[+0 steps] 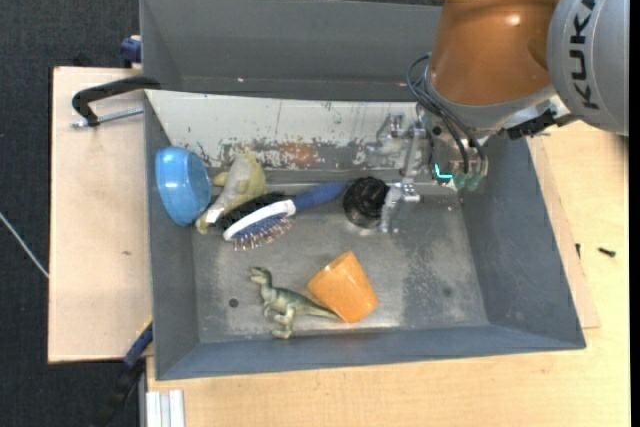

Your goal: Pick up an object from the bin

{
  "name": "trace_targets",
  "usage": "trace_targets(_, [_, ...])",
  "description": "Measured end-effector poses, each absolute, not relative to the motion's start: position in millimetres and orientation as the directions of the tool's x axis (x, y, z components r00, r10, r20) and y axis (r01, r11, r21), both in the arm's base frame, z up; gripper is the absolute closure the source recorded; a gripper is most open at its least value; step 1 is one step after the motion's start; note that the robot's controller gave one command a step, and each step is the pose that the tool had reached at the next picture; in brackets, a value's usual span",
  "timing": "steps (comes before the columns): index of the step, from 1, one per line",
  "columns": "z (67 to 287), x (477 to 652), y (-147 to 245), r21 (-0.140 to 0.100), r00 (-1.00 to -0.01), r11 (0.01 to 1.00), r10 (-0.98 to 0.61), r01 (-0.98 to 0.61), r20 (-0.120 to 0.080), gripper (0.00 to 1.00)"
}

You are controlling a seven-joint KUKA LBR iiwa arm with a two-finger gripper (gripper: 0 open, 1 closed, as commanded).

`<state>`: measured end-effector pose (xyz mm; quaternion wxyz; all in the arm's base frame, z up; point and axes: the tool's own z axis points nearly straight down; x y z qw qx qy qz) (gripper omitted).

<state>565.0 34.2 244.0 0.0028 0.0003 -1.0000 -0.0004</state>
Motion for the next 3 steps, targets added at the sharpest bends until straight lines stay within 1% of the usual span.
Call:
trace_targets(1, [99.3,595.6,65.6,0.003,-0.989,0.989,0.148,0.148,-0.005,0.00])
trace_targets(2, [100.6,594.7,64.4,0.002,-0.989,0.989,0.148,0.148,-0.004,1.00])
trace_targets(3, [258.0,599.2,89.4,0.004,-0.999,1.000,0.028,0.028,-0.016,1.00])
